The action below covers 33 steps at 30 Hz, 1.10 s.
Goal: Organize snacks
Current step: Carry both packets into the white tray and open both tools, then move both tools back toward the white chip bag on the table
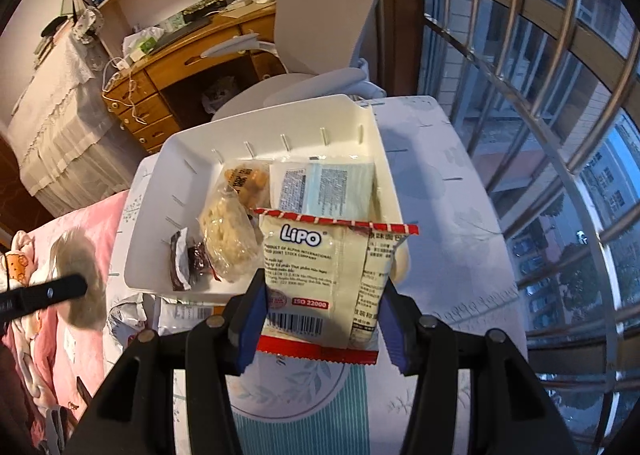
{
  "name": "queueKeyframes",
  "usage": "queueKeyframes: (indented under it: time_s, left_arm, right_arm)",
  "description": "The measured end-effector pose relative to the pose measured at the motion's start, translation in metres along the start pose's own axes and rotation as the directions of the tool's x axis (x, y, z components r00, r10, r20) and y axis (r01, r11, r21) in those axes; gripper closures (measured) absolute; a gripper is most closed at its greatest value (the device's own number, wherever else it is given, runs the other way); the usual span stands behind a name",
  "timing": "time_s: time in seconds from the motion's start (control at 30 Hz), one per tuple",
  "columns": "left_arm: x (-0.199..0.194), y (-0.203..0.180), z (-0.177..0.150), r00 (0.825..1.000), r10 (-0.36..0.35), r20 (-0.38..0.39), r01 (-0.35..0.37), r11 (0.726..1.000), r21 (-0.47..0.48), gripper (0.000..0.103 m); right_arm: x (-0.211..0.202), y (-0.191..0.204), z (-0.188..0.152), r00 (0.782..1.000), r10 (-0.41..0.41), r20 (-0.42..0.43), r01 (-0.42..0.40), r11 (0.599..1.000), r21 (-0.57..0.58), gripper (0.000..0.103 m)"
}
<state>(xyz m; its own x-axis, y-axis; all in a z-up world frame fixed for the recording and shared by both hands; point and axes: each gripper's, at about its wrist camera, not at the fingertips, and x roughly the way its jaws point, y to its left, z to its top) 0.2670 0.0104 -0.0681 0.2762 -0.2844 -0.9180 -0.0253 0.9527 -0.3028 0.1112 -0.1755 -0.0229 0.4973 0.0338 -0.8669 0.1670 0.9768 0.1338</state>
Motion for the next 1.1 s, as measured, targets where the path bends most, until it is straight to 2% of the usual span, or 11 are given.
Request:
queueKeyframes:
  time_s: [0.33,0.37,0.43,0.5,0.63,0.87,1.1]
  left_arm:
    - [0.038,-0.024,0.023,1.0,-0.022,-0.016,0.022,0.999,-0.03,0.06]
    - [0.041,-0.026,0.024,1.0,-0.022,-0.014,0.021,0.999,-0.031,0.058]
    - [0.046,-0.03,0.025,0.999,-0.035,-0.01,0.035,0.999,-0.032,0.039]
    - [0.048,-0.032,0.025,0.999,-0.038,-0.007,0.037,0.999,-0.035,0.035]
    - [0.054,-0.035,0.022,0.999,-0.036,-0.022,0.035,0.998,-0.051,0.035]
    - [0.047,-0.038,0.012,0.999,-0.03,-0.024,0.029,0.998,-0.056,0.035]
    - [0.031,-0.031,-0.014,0.999,-0.042,-0.003,0.042,0.995,-0.088,0.034]
  right_arm:
    - [0.021,-0.005,0.013,0.996,0.085,0.033,-0.082,0.995,-0.062,0.051]
    - [0.024,-0.006,0.014,0.996,0.088,0.031,-0.086,0.994,-0.067,0.05]
    - [0.032,-0.007,0.015,0.996,0.091,0.009,-0.09,0.993,-0.07,0.045]
    - [0.036,-0.01,0.014,0.995,0.101,-0.006,-0.101,0.993,-0.061,0.042]
    - [0.04,-0.02,0.012,0.993,0.114,-0.027,-0.115,0.993,-0.034,0.037]
    - [0.036,-0.033,0.011,0.992,0.12,-0.034,-0.119,0.993,0.023,0.037]
    - [0.027,-0.041,0.001,0.987,0.146,-0.061,-0.141,0.987,0.075,0.037]
